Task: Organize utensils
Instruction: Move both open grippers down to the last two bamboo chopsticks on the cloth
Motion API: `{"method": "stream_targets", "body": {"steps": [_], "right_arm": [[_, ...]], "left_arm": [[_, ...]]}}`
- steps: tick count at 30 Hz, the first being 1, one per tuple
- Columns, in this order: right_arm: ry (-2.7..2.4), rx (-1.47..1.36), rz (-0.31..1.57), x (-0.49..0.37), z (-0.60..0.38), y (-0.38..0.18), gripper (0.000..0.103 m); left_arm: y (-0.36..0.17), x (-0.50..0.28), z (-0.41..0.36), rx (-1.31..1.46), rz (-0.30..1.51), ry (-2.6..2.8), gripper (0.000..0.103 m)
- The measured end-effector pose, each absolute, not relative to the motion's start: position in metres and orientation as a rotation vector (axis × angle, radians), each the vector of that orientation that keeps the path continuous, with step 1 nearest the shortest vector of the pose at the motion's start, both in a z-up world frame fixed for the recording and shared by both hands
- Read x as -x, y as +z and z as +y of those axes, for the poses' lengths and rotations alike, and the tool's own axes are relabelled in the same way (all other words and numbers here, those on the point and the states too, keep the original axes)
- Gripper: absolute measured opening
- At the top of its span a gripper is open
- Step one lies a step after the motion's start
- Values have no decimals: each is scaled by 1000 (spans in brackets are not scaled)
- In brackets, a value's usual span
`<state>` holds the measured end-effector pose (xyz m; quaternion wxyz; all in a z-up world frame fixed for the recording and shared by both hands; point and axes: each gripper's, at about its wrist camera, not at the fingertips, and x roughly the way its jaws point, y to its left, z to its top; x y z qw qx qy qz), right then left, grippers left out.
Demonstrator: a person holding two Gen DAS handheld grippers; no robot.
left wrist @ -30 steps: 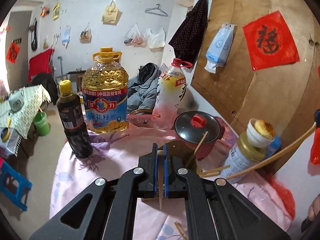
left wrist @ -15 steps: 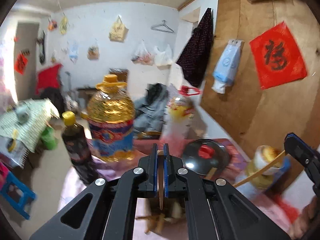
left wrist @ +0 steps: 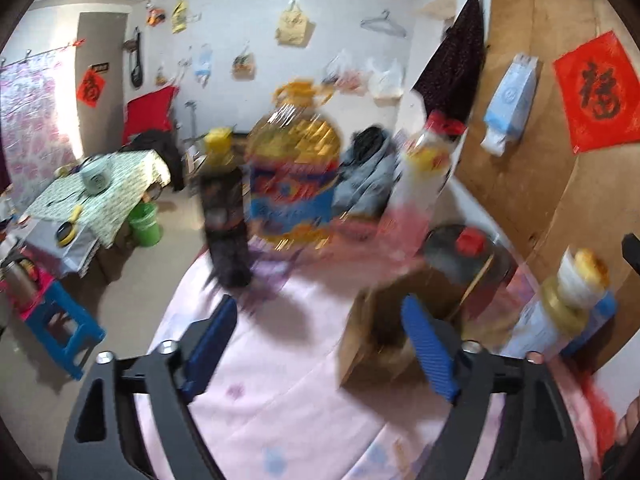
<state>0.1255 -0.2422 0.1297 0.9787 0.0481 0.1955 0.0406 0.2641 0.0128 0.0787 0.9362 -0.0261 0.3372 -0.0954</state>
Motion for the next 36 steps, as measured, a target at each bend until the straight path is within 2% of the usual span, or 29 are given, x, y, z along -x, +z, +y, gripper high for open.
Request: {"method": "stream_targets", "body": {"steps": [2,3,5,9,13,19,29,36], "right_arm": [[67,-143,468,-112,-246,102,25],[47,-154,516,-104,-247,83,32],[16,-172,612,-87,-247,50,39],[1,-117,795,-40,-232,-17,39],[28,-51,859,-11,-219,-37,39],[126,-54,891,-7,-192,-43,43],[118,-44,958,-8,-193,-64,43],[153,137,956,5,-175,-85,43]], "left_arm": [[56,-245,24,59,752,-164,93],[40,-232,31,62,794,-144,94],[11,-212,40,81,878,-106,94],[-50,-161,51,143,1074,-119,94],[-77,-114,51,113,1170,-128,94],[-68,-86,53,6,1136,-87,94],[-65,-58,75,33,1147,-15,94],[-61,-43,75,-14,1140,14,94]]}}
